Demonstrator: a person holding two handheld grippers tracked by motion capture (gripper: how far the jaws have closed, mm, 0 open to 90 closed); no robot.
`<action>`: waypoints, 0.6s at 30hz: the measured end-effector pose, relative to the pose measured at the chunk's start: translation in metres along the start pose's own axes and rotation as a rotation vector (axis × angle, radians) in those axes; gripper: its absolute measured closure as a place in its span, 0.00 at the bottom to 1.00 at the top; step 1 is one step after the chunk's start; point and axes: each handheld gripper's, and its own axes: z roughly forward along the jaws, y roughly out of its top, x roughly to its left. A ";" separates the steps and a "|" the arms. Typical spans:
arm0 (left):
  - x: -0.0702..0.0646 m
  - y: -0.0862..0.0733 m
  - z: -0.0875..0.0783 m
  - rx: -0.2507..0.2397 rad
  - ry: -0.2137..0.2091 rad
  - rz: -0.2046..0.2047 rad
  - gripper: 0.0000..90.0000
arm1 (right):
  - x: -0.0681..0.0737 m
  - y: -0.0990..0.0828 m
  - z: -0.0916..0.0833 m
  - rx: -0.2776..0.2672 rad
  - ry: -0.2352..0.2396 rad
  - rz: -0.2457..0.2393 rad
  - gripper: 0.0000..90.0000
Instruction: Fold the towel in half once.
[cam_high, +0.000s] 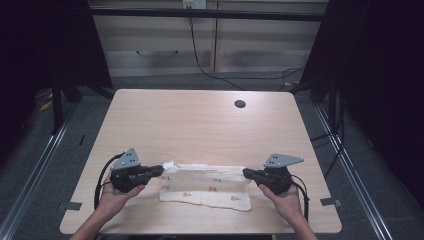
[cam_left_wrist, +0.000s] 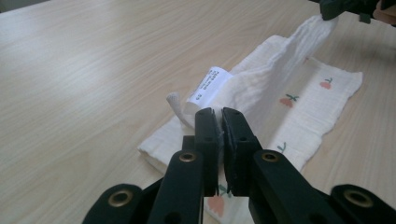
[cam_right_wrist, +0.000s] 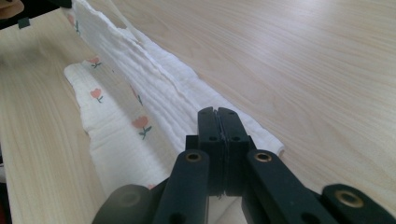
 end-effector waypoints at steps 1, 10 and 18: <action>-0.001 -0.003 0.001 0.003 -0.001 -0.001 0.95 | 0.000 -0.001 0.001 0.005 0.006 0.003 0.99; 0.000 -0.024 0.022 0.060 -0.031 -0.052 0.95 | 0.002 -0.020 0.017 0.066 0.025 0.015 0.99; -0.006 -0.034 0.025 0.099 -0.038 -0.043 0.95 | 0.010 -0.029 0.021 0.121 0.027 -0.001 0.96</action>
